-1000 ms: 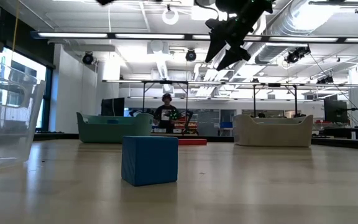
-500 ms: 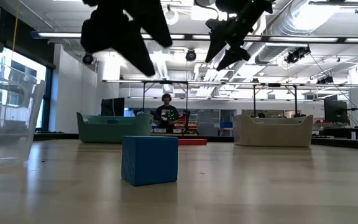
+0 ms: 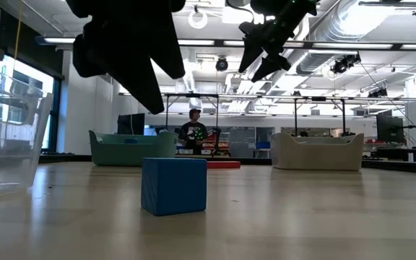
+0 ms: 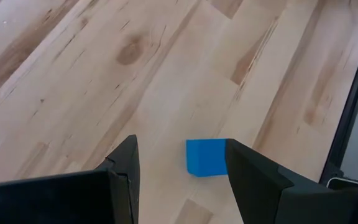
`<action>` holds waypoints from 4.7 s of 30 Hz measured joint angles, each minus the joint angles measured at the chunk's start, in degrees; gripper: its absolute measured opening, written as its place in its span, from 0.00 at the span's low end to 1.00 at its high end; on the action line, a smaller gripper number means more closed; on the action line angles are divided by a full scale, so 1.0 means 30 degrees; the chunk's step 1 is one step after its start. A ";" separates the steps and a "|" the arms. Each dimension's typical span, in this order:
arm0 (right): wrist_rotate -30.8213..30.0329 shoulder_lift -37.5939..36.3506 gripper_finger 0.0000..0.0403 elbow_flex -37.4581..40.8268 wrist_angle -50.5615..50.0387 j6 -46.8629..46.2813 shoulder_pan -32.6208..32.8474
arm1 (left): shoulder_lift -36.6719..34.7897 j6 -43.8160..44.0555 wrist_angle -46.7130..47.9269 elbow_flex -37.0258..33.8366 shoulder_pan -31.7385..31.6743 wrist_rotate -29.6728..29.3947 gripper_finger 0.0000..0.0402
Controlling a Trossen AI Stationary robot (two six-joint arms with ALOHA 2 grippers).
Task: Sort & place blocks by color
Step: Put the blue block into the green bin
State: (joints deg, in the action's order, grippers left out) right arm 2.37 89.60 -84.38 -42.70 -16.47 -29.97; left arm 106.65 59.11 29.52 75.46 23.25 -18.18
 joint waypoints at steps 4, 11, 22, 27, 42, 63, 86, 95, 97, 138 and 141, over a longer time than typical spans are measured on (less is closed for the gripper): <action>-0.0051 0.0000 0.66 0.0000 0.0007 -0.0001 -0.0003 | 0.0000 0.0250 -0.0064 0.0000 0.0153 -0.0098 0.39; -0.0043 0.0000 0.66 0.0000 0.0007 -0.0502 0.0004 | 0.0347 0.0313 -0.0951 -0.0007 0.0387 -0.0505 0.39; -0.0051 0.0000 0.66 0.0000 -0.0169 -0.0510 0.0004 | 0.2128 0.0765 -0.2354 -0.0044 0.0806 0.0013 0.39; -0.0058 0.0000 0.66 0.0007 -0.0284 -0.0510 0.0000 | 0.2540 0.0764 -0.2768 -0.0036 0.0799 0.0360 0.39; -0.0066 0.0000 0.66 0.0007 -0.0488 -0.1012 0.0003 | 0.3096 0.0578 -0.3235 0.0000 0.0734 0.0166 0.39; -0.0095 0.0000 0.66 0.0007 -0.0425 -0.1013 0.0004 | 0.3738 -0.0935 -0.2331 0.0022 0.0508 0.0057 0.36; -0.0073 0.0000 0.66 0.0007 -0.0415 -0.0858 -0.0001 | 0.3548 -0.0424 -0.2782 -0.0007 0.0081 0.0151 0.02; 0.0309 0.0000 0.66 0.0007 -0.0580 0.1177 -0.0011 | 0.2476 -0.0106 -0.2059 -0.0025 -0.1232 -0.0026 0.01; 0.0801 0.0000 0.66 0.0007 -0.0614 0.1581 -0.0011 | 0.2089 -0.0263 -0.1995 -0.0054 -0.1629 -0.0097 0.01; 0.1625 0.0000 0.65 0.0007 0.2968 0.6654 -0.0004 | -0.6575 -1.0737 0.7221 -0.0007 -1.7110 -0.0229 0.01; 0.1625 0.0000 0.65 0.0007 0.3937 0.6659 -0.0004 | -0.6330 -1.1660 0.7242 -0.0015 -1.8174 0.0741 0.01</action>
State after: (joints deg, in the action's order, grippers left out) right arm 7.25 89.60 -84.36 -30.89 3.51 -29.98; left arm 87.66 24.13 51.24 75.42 -31.27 -15.96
